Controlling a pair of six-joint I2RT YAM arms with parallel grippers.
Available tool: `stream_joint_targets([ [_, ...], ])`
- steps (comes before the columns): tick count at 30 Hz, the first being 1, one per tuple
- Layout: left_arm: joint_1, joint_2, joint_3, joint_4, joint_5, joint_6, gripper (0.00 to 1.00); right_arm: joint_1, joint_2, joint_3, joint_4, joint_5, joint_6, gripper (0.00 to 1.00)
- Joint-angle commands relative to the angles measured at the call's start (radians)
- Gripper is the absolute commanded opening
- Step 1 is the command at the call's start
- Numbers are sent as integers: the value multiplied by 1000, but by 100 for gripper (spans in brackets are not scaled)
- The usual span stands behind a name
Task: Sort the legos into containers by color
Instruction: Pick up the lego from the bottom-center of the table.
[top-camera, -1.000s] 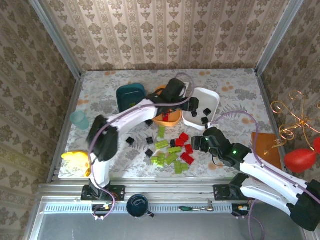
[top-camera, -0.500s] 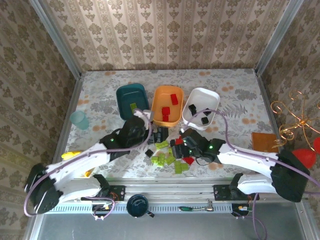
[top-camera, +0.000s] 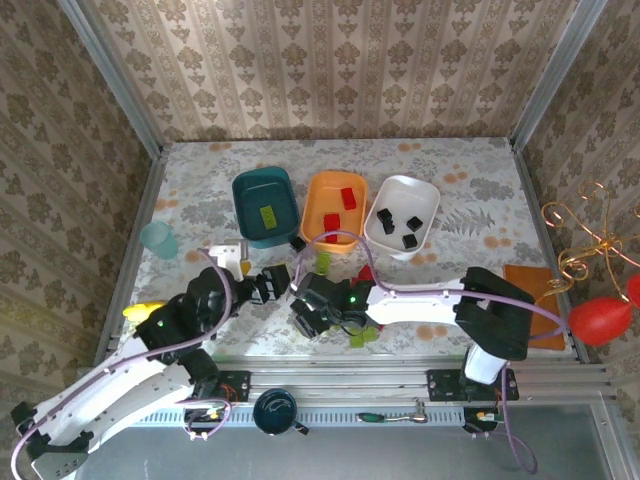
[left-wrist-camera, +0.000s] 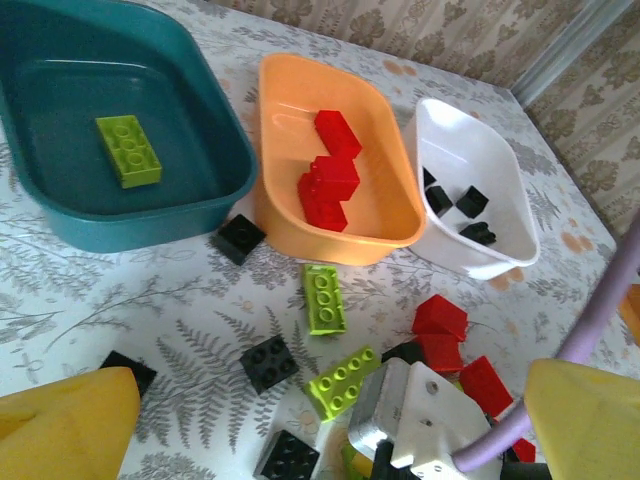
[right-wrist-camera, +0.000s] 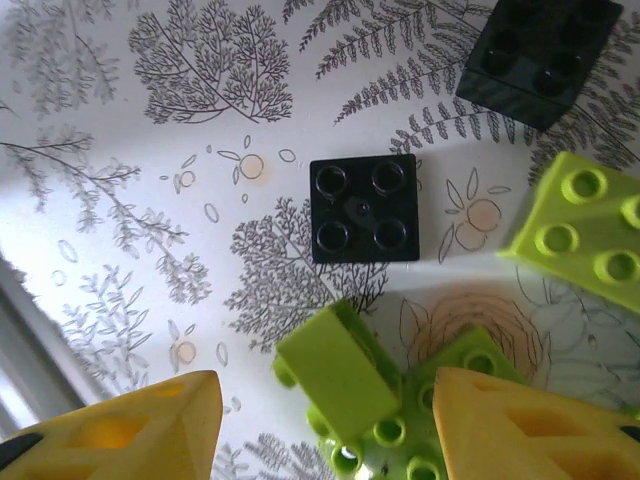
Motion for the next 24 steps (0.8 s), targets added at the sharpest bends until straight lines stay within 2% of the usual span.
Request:
stream_joint_targets([
  [1, 1, -27, 26, -87, -51, -5, 100, 5, 41, 47, -42, 21, -59, 56],
  [6, 3, -27, 31, -95, -56, -4, 100, 12, 64, 57, -54, 32, -72, 50],
  [10, 3, -24, 34, -95, -58, 1, 100, 19, 71, 56, -72, 27, -87, 58],
  [12, 6, -23, 33, -95, -58, -1, 100, 27, 75, 50, -82, 36, -92, 59],
  [18, 8, -23, 33, -97, -62, -1, 100, 30, 58, 22, -41, 29, -100, 43],
  [24, 11, -24, 33, -95, -61, -5, 100, 29, -28, -23, 26, -11, -114, 22],
])
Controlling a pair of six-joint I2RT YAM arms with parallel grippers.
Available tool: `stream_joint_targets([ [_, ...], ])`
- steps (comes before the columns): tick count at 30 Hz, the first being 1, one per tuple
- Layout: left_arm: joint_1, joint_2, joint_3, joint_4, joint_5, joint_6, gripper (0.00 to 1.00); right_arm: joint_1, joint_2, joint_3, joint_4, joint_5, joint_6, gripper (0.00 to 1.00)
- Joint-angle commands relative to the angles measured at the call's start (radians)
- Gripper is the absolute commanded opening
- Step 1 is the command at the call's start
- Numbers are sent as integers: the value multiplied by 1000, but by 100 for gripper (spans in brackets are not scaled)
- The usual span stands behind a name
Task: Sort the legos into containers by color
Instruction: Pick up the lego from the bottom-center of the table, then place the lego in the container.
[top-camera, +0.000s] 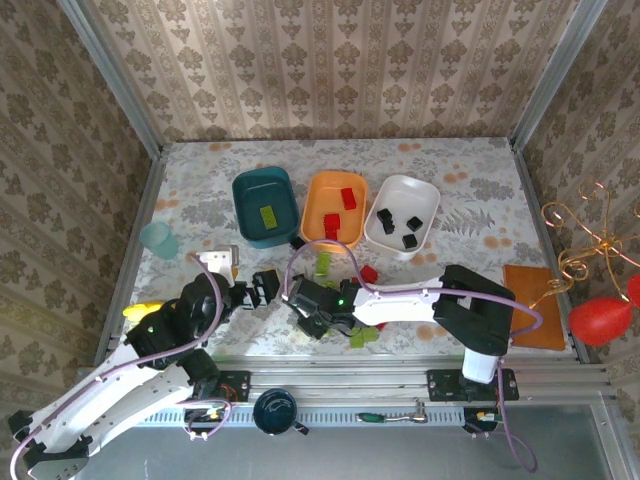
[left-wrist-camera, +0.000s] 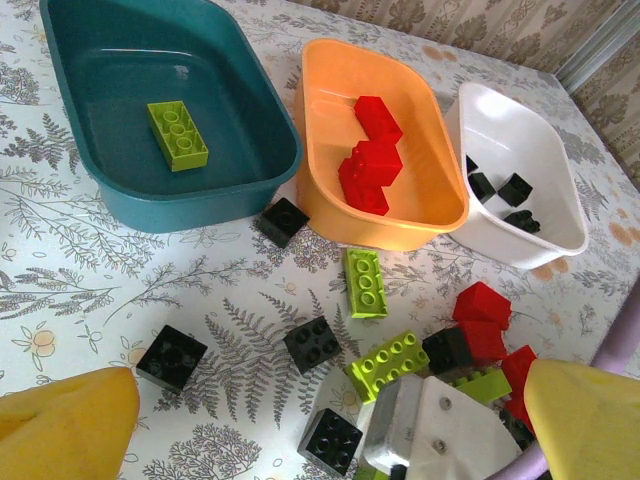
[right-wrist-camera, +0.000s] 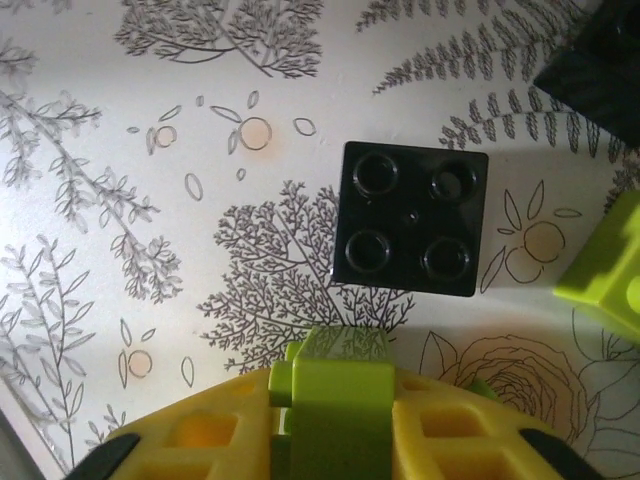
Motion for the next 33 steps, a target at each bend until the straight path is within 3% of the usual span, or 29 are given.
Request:
stream_joint_targets([
  [1, 9, -6, 29, -17, -25, -4, 100, 4, -88, -36, 39, -37, -11, 20],
  [6, 11, -26, 22, -19, -38, -3, 100, -41, -217, -60, 92, -135, -1, 17],
  [9, 12, -48, 2, 1, -39, -12, 100, -105, -217, 9, 113, -184, 10, 17],
  [14, 13, -53, -11, -1, -45, -29, 100, -221, -30, 242, 119, -199, 62, 17],
  [23, 19, -59, -28, -19, -26, -54, 100, -347, 373, 742, -39, -157, 174, 19],
  [26, 21, -58, -36, -20, -8, -55, 100, -370, 457, 866, -83, -178, 197, 28],
  [29, 22, -49, -46, -24, 6, -56, 100, -372, 483, 945, -119, -178, 194, 54],
  [33, 24, -7, -51, -17, 28, -53, 100, -373, 379, 854, -54, -148, 195, 66],
])
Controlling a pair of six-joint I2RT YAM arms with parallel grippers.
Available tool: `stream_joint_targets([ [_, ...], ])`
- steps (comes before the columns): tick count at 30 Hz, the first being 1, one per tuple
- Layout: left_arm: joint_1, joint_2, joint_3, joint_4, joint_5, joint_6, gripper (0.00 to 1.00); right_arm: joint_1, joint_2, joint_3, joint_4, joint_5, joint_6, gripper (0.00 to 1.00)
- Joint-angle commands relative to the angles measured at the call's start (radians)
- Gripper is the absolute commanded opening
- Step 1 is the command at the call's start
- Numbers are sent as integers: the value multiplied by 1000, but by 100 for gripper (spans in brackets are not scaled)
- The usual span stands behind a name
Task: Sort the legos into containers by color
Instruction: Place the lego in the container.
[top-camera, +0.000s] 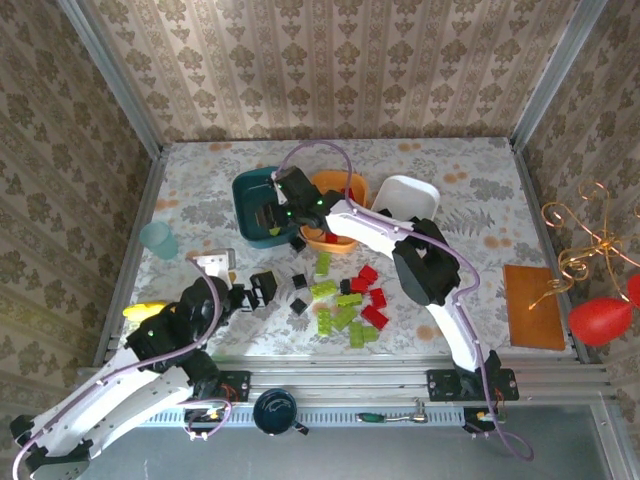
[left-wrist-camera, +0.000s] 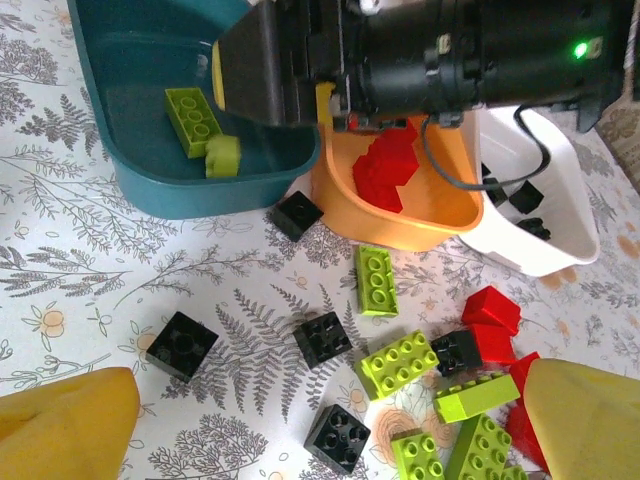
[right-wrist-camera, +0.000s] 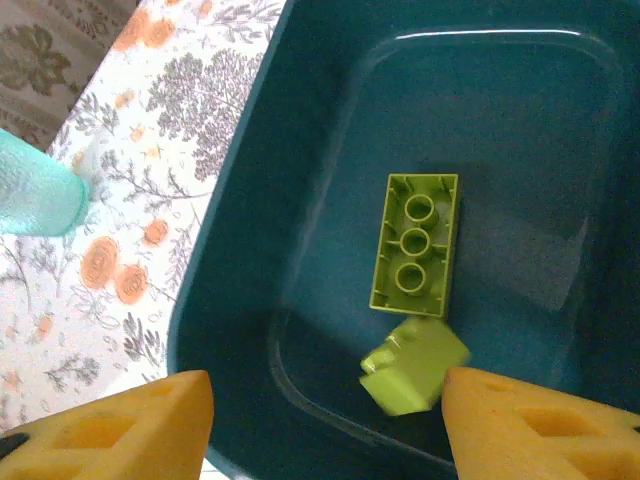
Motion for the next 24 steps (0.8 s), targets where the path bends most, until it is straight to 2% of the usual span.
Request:
stream_joint_targets([
  [1, 11, 35, -11, -3, 34, -9, 100, 9, -133, -73, 23, 37, 12, 67],
  [5, 12, 122, -11, 41, 73, 10, 98, 10, -326, -329, 141, 52, 32, 68],
  [11, 10, 353, -8, 135, 155, 34, 84, 13, -578, -697, 239, 53, 84, 69],
  [16, 28, 584, 4, 236, 197, 78, 76, 19, -725, -902, 247, 74, 102, 69],
  [20, 49, 765, 55, 313, 238, 111, 78, 19, -824, -1010, 229, 113, 102, 69],
  [24, 91, 874, 87, 374, 252, 114, 79, 19, -928, -1085, 219, 131, 108, 69],
])
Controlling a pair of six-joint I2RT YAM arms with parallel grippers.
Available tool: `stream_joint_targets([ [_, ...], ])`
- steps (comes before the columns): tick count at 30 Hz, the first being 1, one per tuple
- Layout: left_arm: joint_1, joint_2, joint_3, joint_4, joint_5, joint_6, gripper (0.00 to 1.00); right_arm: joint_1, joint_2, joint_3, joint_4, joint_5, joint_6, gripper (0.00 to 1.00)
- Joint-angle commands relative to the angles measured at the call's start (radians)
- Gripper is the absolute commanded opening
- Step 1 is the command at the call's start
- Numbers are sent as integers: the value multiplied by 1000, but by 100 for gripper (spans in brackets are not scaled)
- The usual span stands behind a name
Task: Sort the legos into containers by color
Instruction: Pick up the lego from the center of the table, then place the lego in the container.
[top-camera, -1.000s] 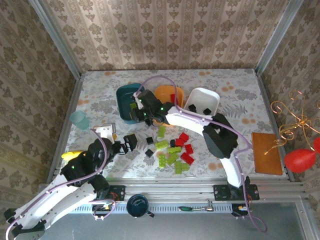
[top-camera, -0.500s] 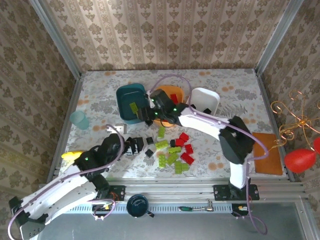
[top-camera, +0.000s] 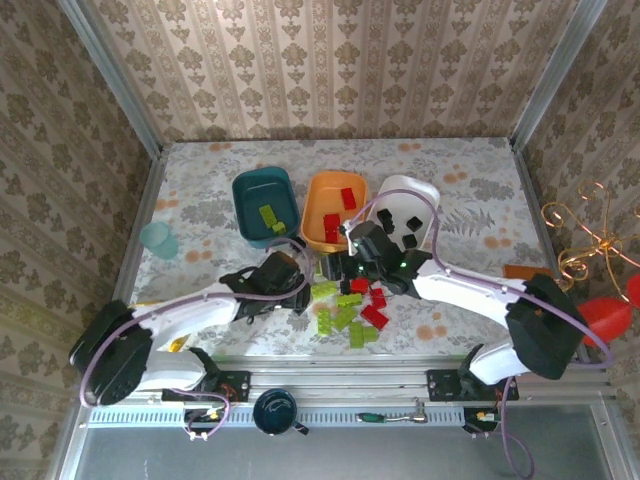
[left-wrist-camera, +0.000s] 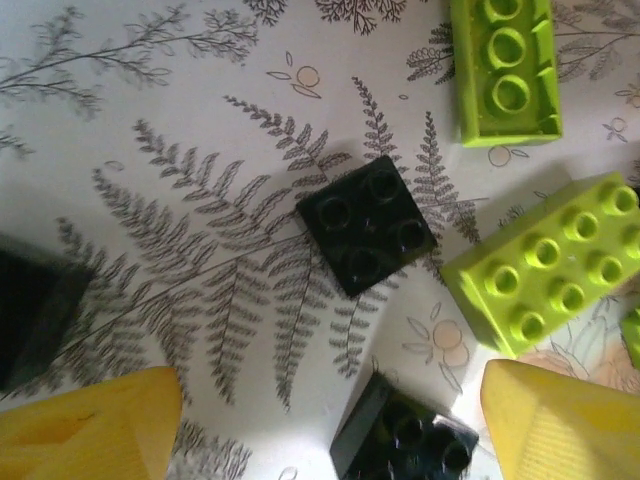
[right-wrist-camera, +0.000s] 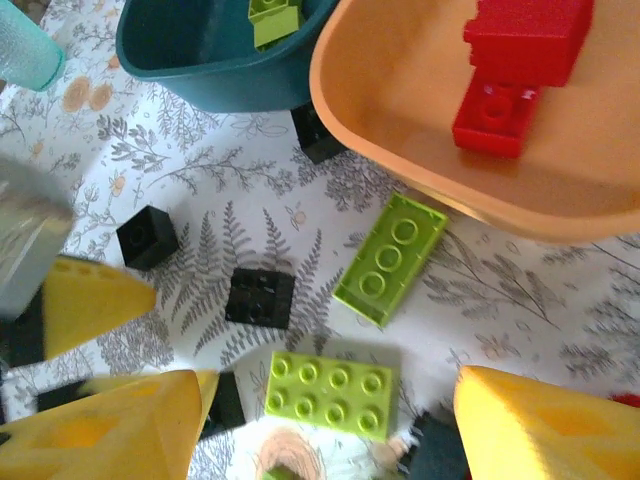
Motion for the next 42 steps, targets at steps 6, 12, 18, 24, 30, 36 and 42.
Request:
stream_joint_targets([
  [6, 67, 157, 91, 140, 51, 57, 75, 5, -183, -92, -16, 71, 24, 70],
  [12, 70, 269, 119, 150, 41, 60, 66, 4, -242, -116, -40, 86, 13, 70],
  [18, 65, 292, 99, 164, 47, 42, 48, 4, -273, -126, -50, 101, 6, 70],
  [24, 54, 226, 63, 141, 41, 26, 34, -2, -299, -143, -62, 139, 14, 71],
  [30, -12, 161, 168, 65, 30, 39, 32, -5, -399, -198, -94, 228, 54, 71],
  [36, -33, 316, 473, 54, 123, 94, 31, -8, -563, -288, -166, 326, 112, 71],
  [42, -48, 616, 877, 7, 203, 145, 31, -10, -659, -313, -267, 341, 139, 72],
])
